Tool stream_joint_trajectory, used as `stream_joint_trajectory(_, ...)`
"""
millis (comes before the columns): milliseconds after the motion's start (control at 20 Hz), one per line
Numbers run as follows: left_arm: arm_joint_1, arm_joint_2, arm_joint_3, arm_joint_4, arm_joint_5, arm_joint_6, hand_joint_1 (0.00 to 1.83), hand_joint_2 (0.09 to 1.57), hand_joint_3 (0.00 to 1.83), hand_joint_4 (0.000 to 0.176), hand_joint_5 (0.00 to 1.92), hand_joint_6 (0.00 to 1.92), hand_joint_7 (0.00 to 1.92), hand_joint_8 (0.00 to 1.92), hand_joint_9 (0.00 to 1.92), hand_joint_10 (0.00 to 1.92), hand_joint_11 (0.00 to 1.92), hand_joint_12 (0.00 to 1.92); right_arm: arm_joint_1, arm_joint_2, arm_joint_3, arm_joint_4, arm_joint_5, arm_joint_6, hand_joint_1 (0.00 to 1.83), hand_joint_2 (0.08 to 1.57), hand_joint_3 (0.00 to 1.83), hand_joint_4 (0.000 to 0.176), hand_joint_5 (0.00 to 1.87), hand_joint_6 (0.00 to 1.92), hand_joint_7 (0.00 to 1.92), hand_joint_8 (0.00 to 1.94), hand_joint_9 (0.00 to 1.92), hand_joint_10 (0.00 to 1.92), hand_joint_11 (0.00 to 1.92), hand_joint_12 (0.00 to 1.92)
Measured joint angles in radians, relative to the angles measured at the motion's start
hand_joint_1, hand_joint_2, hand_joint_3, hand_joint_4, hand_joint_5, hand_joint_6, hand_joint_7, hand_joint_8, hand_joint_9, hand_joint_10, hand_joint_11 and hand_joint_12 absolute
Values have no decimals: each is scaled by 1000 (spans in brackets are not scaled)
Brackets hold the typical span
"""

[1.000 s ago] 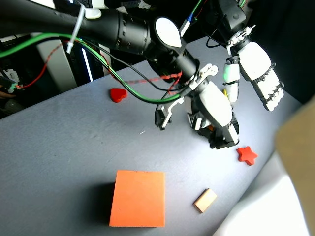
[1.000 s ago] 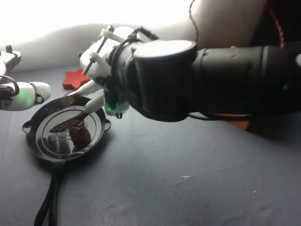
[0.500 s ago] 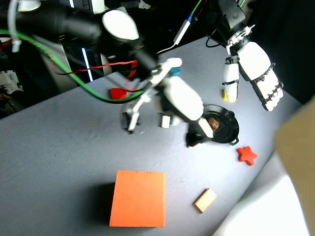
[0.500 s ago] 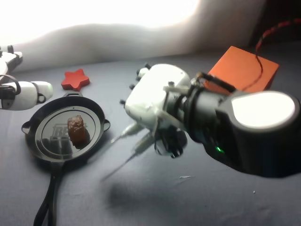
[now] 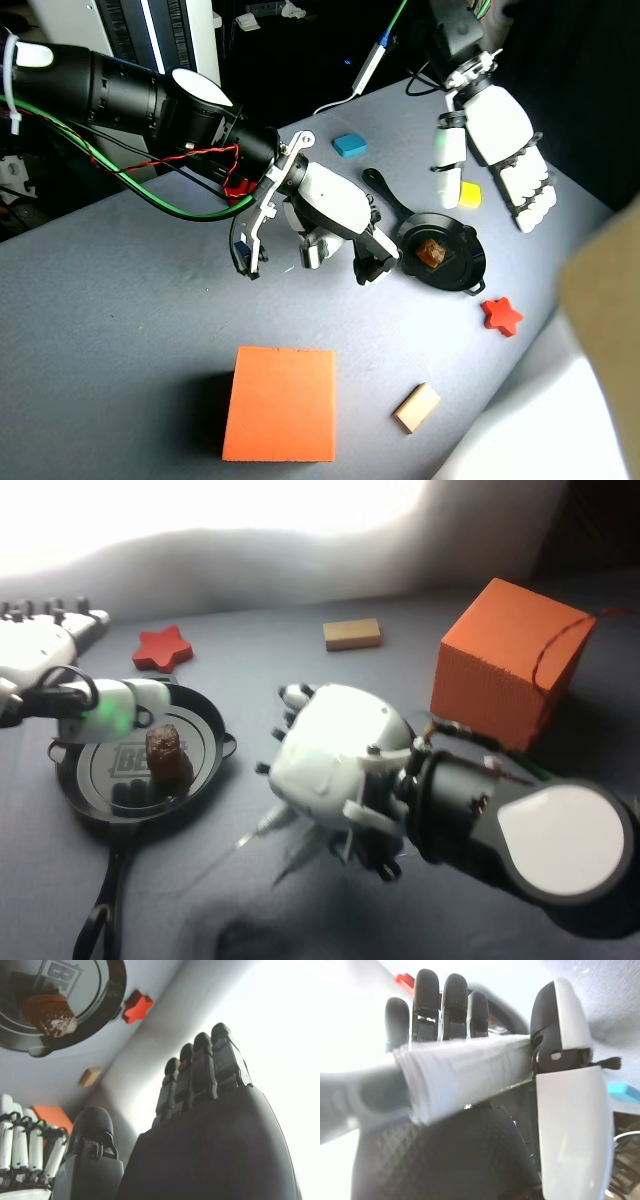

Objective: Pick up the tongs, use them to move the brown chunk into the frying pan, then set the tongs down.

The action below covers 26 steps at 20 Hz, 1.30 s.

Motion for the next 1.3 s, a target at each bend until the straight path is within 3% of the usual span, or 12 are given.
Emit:
stream_joint_trajectory(150, 0, -21, -16, -5, -8, 1, 0, 1289, 1, 15, 51, 2, 61, 1, 56, 3, 0, 180, -21, 3, 0, -22, -5, 9, 830, 1132, 0, 0, 667, 24, 821, 0, 657, 349, 152, 1437)
stream_joint_trajectory(400, -4, -39, -46, -10, -13, 2, 0, 1283, 1, 20, 14, 2, 22, 2, 24, 5, 0, 13, -29, 14, 1, -21, -14, 9, 557, 1099, 0, 0, 437, 0, 544, 0, 469, 148, 1, 1343)
stream_joint_trajectory(500, -4, -47, -59, -10, -23, 2, 0, 1275, 0, 20, 19, 6, 20, 2, 16, 3, 0, 0, -33, 18, 2, -25, -21, 8, 505, 1050, 0, 0, 233, 2, 329, 2, 329, 58, 0, 1098)
stream_joint_trajectory(800, -9, -51, -67, -11, -39, 2, 0, 1287, 2, 13, 26, 6, 29, 3, 23, 4, 14, 8, -33, 33, -9, -29, -29, 8, 507, 959, 0, 0, 44, 8, 103, 7, 117, 4, 0, 372)
stream_joint_trajectory(950, -11, -51, -69, -12, -38, 1, 0, 1290, 3, 14, 29, 6, 33, 3, 21, 2, 1, 5, -32, 65, -56, -29, -42, -5, 493, 937, 0, 0, 23, 1, 74, 0, 83, 0, 0, 230)
stream_joint_trajectory(1000, -11, -51, -71, -11, -41, 2, 0, 1287, 2, 15, 29, 5, 28, 1, 17, 0, 0, 5, -27, 79, -73, -28, -42, -6, 467, 938, 0, 0, 35, 5, 92, 5, 96, 5, 0, 263)
stream_joint_trajectory(1100, -17, -51, -78, -12, -43, 7, 0, 1288, 2, 11, 30, 5, 29, 1, 22, 2, 2, 6, -7, 126, -119, 5, -37, -4, 319, 995, 11, 0, 114, 21, 199, 20, 197, 31, 0, 556)
stream_joint_trajectory(1200, -17, -51, -90, -11, -42, 12, 0, 1282, 0, 20, 53, 13, 71, 16, 64, 19, 38, 26, 38, 206, -184, 76, -32, -10, 204, 1059, 14, 0, 327, 65, 450, 50, 397, 74, 0, 1107)
stream_joint_trajectory(1250, -17, -51, -92, -15, -40, 13, 0, 1277, 0, 23, 103, 12, 156, 11, 138, 15, 7, 265, 58, 249, -216, 118, -31, -26, 205, 1072, 8, 0, 466, 71, 629, 50, 522, 92, 6, 1291)
stream_joint_trajectory(1300, -16, -51, -93, -15, -39, 13, 0, 1274, 0, 21, 141, 17, 210, 16, 188, 23, 1, 441, 73, 280, -240, 154, -29, -47, 197, 1090, 6, 0, 540, 66, 725, 39, 596, 97, 24, 1359)
